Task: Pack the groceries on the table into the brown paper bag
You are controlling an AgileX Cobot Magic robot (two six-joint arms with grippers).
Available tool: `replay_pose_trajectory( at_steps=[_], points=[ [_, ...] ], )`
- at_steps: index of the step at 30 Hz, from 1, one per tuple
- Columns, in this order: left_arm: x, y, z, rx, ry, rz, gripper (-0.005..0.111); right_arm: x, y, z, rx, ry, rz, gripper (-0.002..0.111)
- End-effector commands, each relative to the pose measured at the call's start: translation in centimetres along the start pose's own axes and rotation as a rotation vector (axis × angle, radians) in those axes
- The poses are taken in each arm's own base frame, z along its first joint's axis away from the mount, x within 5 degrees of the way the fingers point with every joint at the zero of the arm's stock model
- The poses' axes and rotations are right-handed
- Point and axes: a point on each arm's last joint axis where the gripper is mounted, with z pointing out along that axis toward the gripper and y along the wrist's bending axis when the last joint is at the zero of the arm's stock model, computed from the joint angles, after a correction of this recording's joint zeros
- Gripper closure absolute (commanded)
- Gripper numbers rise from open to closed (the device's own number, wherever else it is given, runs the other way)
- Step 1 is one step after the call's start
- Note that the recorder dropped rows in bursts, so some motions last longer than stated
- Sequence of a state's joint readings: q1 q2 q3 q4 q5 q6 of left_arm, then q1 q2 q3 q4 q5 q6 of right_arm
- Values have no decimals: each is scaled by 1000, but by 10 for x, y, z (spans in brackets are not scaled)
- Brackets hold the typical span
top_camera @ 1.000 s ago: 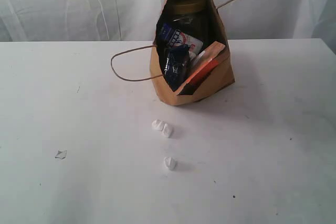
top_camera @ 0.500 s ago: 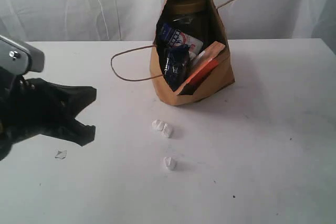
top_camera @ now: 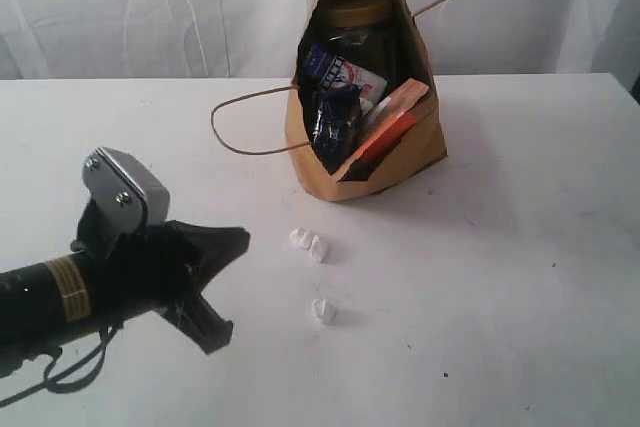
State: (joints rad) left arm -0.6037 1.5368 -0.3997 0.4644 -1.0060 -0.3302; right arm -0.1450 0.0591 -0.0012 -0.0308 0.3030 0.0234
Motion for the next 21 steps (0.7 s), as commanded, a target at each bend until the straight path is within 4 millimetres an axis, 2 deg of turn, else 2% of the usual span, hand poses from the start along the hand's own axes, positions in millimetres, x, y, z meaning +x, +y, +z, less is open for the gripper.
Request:
replay_pose_trajectory(
  at_steps=[1, 2, 3, 4, 6, 11, 16, 21],
  points=[
    [0, -14, 7, 186, 34, 181, 78, 0, 0, 0, 6, -10, 0, 108],
    [1, -15, 10, 214, 64, 228, 59, 0, 0, 0, 6, -10, 0, 108],
    [1, -14, 12, 213, 85, 247, 46, 0, 0, 0, 6, -10, 0, 108],
    [0, -13, 13, 211, 82, 249, 43, 0, 0, 0, 6, -10, 0, 108],
    [-6, -14, 19, 213, 76, 256, 41, 0, 0, 0, 6, -10, 0, 108],
    [6, -21, 53, 359, 144, 409, 41, 0, 0, 0, 6, -10, 0, 108],
    [12, -18, 65, 356, 164, 397, 41, 0, 0, 0, 6, -10, 0, 108],
    [27, -17, 72, 375, 202, 416, 41, 0, 0, 0, 6, -10, 0, 108]
  ],
)
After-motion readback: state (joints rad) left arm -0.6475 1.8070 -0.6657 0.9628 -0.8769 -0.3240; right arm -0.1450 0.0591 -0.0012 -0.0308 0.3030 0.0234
